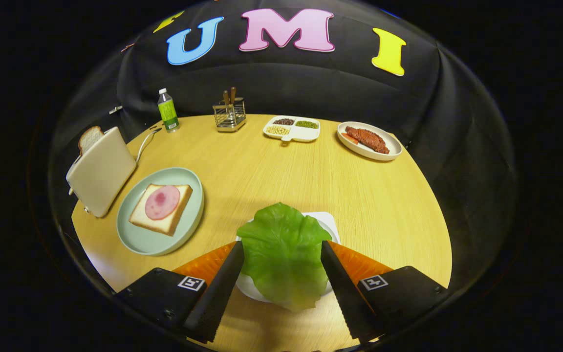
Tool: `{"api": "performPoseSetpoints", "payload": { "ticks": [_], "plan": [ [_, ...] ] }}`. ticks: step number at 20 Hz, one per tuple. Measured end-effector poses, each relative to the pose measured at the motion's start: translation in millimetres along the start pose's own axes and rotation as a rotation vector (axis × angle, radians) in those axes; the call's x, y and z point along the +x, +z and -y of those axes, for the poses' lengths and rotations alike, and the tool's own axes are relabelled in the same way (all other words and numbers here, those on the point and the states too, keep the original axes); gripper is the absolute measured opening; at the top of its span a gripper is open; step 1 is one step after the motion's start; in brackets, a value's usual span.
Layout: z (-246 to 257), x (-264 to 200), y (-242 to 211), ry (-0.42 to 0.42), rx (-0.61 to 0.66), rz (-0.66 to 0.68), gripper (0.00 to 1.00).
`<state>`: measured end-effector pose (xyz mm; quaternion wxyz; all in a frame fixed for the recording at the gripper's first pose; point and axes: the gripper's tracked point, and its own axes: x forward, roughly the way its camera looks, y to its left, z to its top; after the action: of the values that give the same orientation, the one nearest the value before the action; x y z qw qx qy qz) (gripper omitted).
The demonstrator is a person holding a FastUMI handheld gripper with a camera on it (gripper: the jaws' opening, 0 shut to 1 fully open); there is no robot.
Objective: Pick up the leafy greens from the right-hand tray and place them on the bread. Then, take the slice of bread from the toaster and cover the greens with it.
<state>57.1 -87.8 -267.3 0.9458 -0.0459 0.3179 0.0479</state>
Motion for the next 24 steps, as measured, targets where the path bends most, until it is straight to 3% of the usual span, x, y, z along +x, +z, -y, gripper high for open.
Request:
{"api": "performPoseSetpoints", "payload": {
  "ticks": [6,7,14,17,20,21,23,24],
  "plan": [
    [8,23,-17,0.026,0.011,-0.062,0.97],
    [7,25,-24,0.035,0.013,-0.084,0.93],
    [5,24,-23,0.054,0.002,-0.076,0.92],
    [4,25,-25,0.053,0.000,-0.097,0.82],
    [1,26,-24,0.053,-0.016,-0.108,0.58],
    [-2,25,-25,0.069,-0.028,-0.110,0.57],
    [-4,26,-25,0.064,-0.033,-0.111,0.25],
    [-4,26,-24,0.066,-0.038,-0.116,0.23]
  ]
}}
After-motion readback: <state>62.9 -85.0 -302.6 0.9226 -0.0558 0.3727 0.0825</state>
